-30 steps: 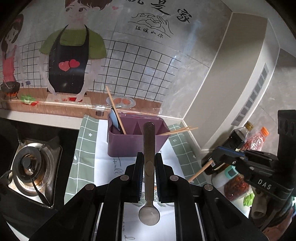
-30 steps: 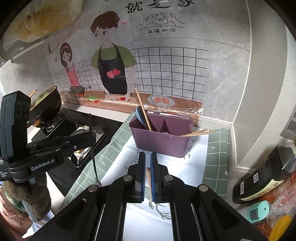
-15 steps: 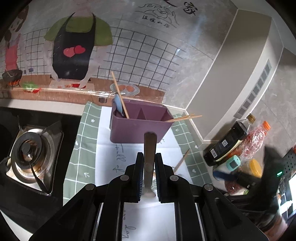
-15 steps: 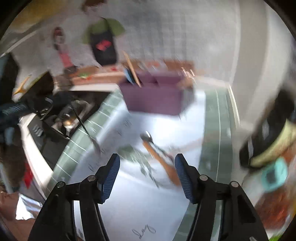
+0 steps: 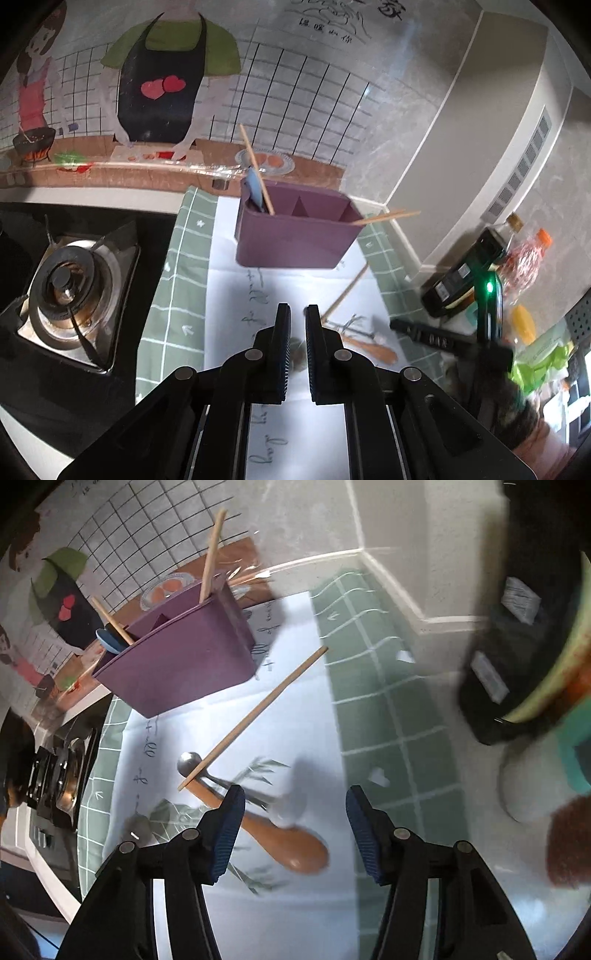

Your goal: Organize utensils

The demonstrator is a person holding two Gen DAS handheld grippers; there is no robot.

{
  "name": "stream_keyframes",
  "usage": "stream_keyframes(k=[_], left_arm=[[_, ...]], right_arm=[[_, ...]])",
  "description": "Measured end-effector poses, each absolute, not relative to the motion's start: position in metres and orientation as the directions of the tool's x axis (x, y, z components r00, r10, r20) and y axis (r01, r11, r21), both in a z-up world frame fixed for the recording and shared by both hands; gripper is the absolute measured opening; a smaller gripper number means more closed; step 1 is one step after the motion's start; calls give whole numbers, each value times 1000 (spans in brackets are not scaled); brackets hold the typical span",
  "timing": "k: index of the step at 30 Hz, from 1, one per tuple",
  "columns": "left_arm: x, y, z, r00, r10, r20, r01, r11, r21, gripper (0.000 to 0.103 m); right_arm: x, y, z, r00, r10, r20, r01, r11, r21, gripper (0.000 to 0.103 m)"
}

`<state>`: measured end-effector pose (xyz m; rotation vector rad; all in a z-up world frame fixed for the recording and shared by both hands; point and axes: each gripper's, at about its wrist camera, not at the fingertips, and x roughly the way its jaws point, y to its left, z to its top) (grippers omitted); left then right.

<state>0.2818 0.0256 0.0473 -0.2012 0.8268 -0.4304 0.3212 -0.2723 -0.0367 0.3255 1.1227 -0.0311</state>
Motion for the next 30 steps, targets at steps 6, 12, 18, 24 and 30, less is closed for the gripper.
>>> stream_keyframes(k=[6, 12, 18, 24, 30], left_arm=[[289, 3, 8, 468, -436, -769, 461, 863, -209, 24], [314, -35, -51, 304, -339, -890, 577, 809, -111, 41], [352, -39, -82, 237, -271, -933, 482, 867, -129, 41], [361, -49, -89, 235, -223, -946, 448, 889, -98, 34], [346, -38, -84, 310, -243, -919, 334, 933, -134, 33]], right_arm=[[321, -234, -37, 428, 190, -884, -45, 981, 189, 55], [298, -224, -35, 462, 161, -872, -163, 982, 95, 66], [284, -238, -32, 524, 82, -848, -170, 985, -10, 88], [297, -246, -21, 635, -49, -771, -85, 987, -133, 97], [365, -261, -28, 550, 23, -835, 50, 997, 60, 69]])
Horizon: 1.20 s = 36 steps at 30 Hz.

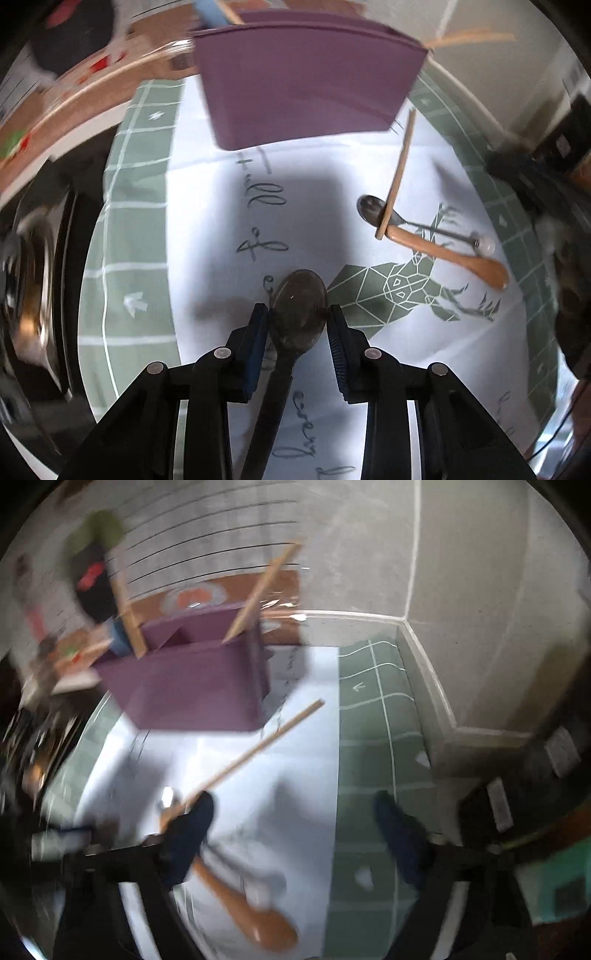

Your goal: Organize utensils

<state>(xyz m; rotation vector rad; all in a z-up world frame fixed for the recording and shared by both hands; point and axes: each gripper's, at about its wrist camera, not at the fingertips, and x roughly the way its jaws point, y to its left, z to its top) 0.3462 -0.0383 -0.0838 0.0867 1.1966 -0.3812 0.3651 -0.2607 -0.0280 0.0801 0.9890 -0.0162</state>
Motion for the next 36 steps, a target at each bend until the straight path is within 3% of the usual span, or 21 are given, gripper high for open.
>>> stream_keyframes(k=[3, 6, 12, 13, 14, 15, 19, 28, 36], left_arm=[[334, -19, -69, 351, -304, -886, 255, 941, -223, 33], [319, 0, -51, 409, -338, -848, 197, 940, -279, 33], [294, 22, -28, 474, -366, -801, 142, 929, -340, 33], [291, 27, -26, 477, -367, -799, 138, 929, -344, 33], [290, 30, -23, 483, -368, -795, 124, 927, -354, 33], [291, 34, -23, 486, -370, -791, 113, 925, -363, 33], [288, 45, -23, 491, -394, -777, 84, 909, -407, 33], [288, 38, -14, 495, -442, -748, 144, 891, -431, 33], [288, 29, -6, 495, -451, -743, 184, 890, -418, 33]], right_arm=[[402, -262, -41, 508, 50, -860, 112, 986, 123, 50], [428, -257, -55, 490, 63, -870, 156, 975, 159, 47], [449, -238, -80, 441, 5, -897, 181, 979, 94, 43], [449, -234, -81, 435, -10, -900, 165, 984, 69, 38], [448, -232, -81, 434, -20, -901, 152, 987, 51, 23], [446, -231, -80, 426, -6, -905, 126, 991, 52, 18], [428, -234, -73, 395, 62, -916, 73, 992, 99, 5], [348, -224, -22, 415, 213, -884, -62, 976, 207, 3], [355, -226, -28, 426, 124, -896, -50, 992, 113, 11]])
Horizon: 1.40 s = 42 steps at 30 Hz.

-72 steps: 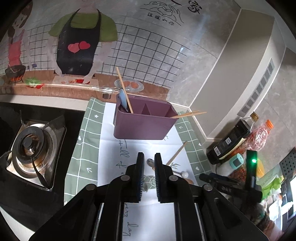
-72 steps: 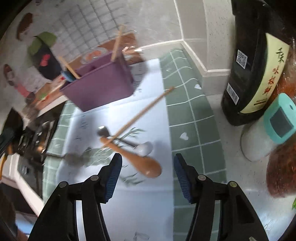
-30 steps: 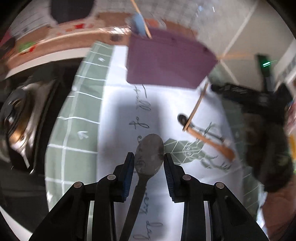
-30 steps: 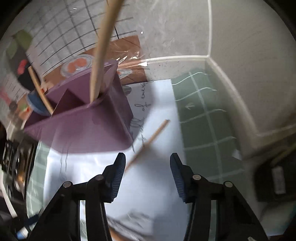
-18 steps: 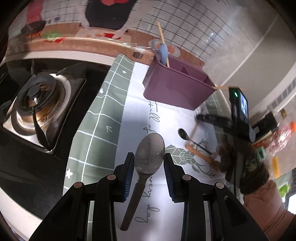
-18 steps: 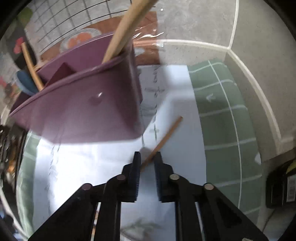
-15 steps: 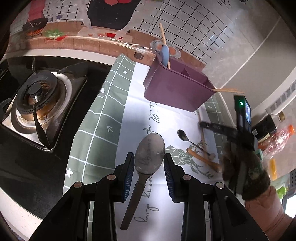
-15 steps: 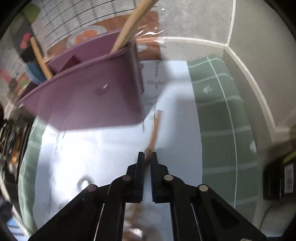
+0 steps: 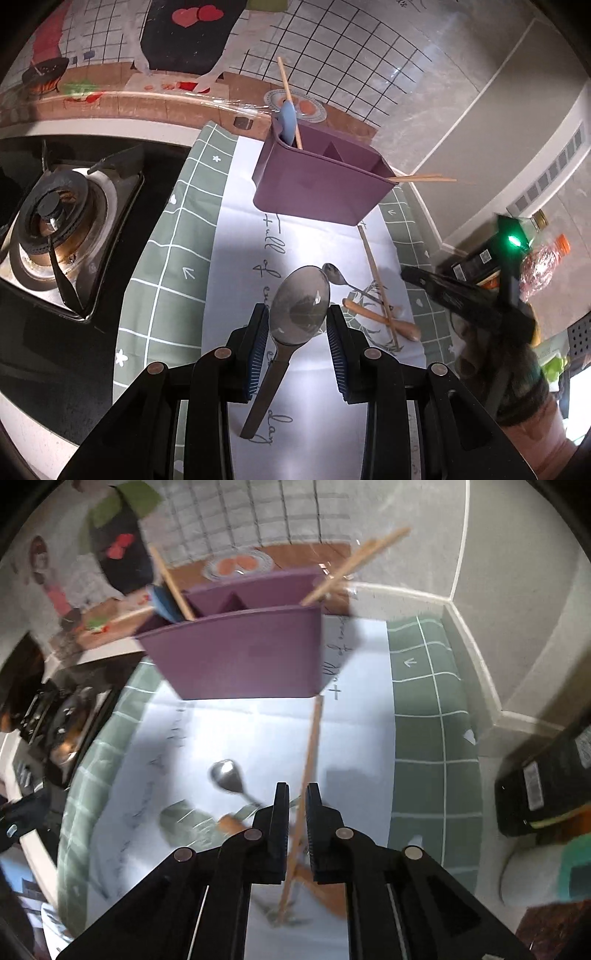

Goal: Organize utensils
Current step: 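Lift the chopstick with the right tool while the left tool raises the black spoon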

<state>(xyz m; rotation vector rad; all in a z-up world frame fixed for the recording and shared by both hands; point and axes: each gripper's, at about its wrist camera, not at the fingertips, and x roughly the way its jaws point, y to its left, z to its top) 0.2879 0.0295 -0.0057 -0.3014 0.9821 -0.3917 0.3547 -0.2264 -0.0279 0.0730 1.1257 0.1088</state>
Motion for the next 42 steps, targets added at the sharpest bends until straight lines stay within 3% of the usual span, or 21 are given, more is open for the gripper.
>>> stream_keyframes(k=[11, 13, 19, 23, 28, 34, 39, 42], left_arm=[[271, 46, 2, 528, -433, -731, 160, 896, -414, 32], [270, 48, 2, 532, -431, -729, 154, 896, -417, 32], [275, 40, -6, 505, -402, -763, 187, 915, -358, 32], [286, 25, -24, 432, -348, -832, 287, 927, -239, 33], [319, 19, -57, 308, -304, -902, 295, 931, -214, 33], [351, 2, -81, 201, -156, -967, 279, 955, -96, 33], [362, -13, -93, 161, -68, -985, 309, 951, -15, 32], [355, -16, -91, 194, -94, -977, 321, 947, -28, 32]], right_arm=[[425, -220, -77, 315, 37, -948, 7, 999, 42, 14], [423, -215, -77, 310, 38, -950, -19, 999, 33, 6], [389, -213, -58, 323, 123, -938, -80, 991, 103, 5], [354, -214, -30, 357, 205, -911, -122, 978, 172, 5], [322, -213, -12, 363, 284, -888, -164, 957, 239, 5], [303, -208, -3, 367, 333, -869, -181, 941, 284, 5], [298, -210, 0, 365, 353, -862, -185, 934, 305, 5], [297, -211, 4, 385, 360, -850, -188, 932, 310, 5]])
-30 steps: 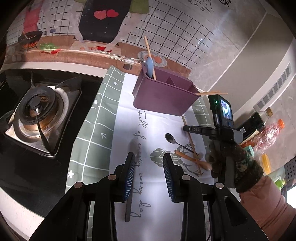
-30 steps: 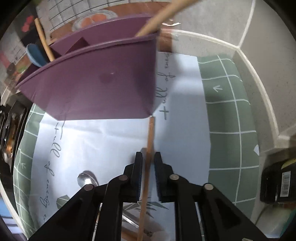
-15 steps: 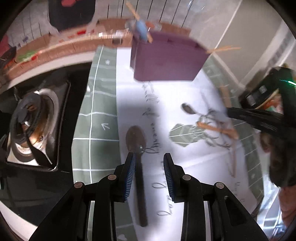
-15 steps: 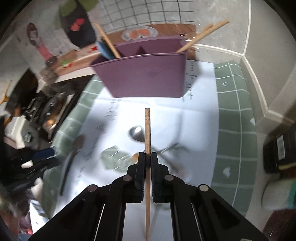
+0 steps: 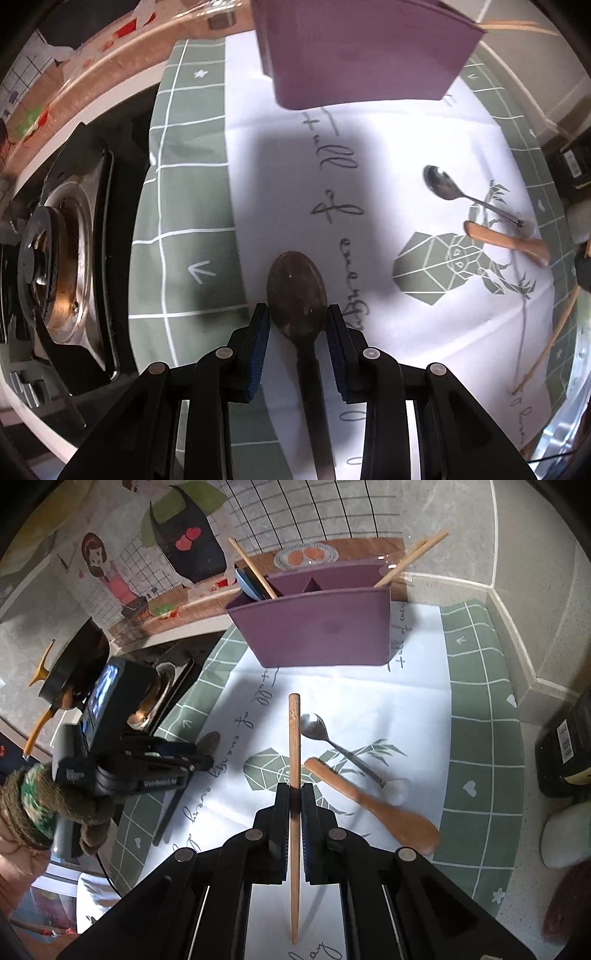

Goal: Organize utensils
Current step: 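Lift the chopstick with the right tool while the left tool raises the black spoon, then open the right tool over the holder while the left tool releases the black spoon there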

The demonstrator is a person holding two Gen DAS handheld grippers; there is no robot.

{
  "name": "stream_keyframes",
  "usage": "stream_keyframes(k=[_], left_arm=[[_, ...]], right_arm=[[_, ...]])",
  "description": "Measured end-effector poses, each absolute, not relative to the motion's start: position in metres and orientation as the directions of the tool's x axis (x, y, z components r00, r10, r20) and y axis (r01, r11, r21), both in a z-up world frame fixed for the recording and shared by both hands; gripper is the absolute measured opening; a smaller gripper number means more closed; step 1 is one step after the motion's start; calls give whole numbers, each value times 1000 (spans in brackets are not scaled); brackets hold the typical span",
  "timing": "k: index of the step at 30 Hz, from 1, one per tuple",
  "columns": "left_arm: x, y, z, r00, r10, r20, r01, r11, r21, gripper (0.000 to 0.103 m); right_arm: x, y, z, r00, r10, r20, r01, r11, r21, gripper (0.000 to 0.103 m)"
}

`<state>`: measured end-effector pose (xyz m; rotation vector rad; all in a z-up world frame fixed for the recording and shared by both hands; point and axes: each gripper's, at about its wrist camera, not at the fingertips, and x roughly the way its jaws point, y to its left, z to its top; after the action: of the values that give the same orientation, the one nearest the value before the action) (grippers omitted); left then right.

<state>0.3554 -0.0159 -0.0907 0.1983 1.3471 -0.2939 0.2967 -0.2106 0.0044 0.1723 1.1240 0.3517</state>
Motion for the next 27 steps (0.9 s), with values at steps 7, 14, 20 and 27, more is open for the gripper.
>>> stream_keyframes(k=[7, 14, 20, 27], left_arm=[[299, 9, -30, 446, -336, -830, 266, 935, -235, 32], [279, 16, 11, 588, -379, -715, 263, 925, -273, 32], [277, 17, 31, 637, -393, -663, 285, 919, -271, 32], [273, 17, 52, 670, -406, -622, 304, 914, -268, 32]], right_arm=[[284, -211, 26, 482, 291, -827, -168, 956, 239, 5], [283, -203, 42, 533, 245, -810, -165, 969, 185, 5], [283, -195, 60, 570, 233, -788, -180, 971, 157, 5], [285, -192, 80, 606, 216, -766, -192, 974, 123, 5]])
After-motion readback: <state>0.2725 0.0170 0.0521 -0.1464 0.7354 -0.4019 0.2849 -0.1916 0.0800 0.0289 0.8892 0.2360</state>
